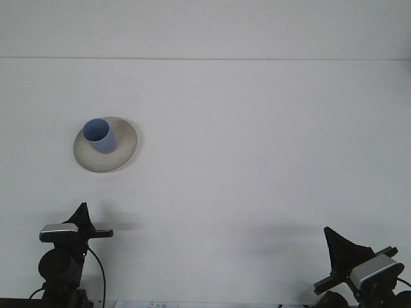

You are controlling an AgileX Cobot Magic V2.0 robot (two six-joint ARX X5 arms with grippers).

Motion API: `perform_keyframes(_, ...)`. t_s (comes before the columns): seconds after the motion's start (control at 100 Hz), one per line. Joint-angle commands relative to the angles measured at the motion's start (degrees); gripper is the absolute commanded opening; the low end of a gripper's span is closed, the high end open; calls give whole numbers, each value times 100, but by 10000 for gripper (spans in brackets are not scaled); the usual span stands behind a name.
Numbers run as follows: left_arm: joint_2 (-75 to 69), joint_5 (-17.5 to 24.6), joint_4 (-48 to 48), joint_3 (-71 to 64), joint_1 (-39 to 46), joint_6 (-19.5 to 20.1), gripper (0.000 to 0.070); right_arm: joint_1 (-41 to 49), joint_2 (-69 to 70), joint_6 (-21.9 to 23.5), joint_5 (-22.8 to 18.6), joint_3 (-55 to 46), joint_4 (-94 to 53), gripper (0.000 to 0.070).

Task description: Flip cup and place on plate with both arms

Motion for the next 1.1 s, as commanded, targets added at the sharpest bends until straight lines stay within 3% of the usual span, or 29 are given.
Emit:
perform_keyframes(0.0, -15, -20, 103, -26, 2, 85, 12, 46, 0, 74, 0, 44, 59, 3)
perform_keyframes(0.95, -15, -15, 393, -136, 7, 87, 12, 44, 2, 72, 0, 44, 74, 4)
perform_keyframes(1.09, -15, -15, 393, -136, 7, 87, 12, -494, 2, -140, -2, 33, 122, 4)
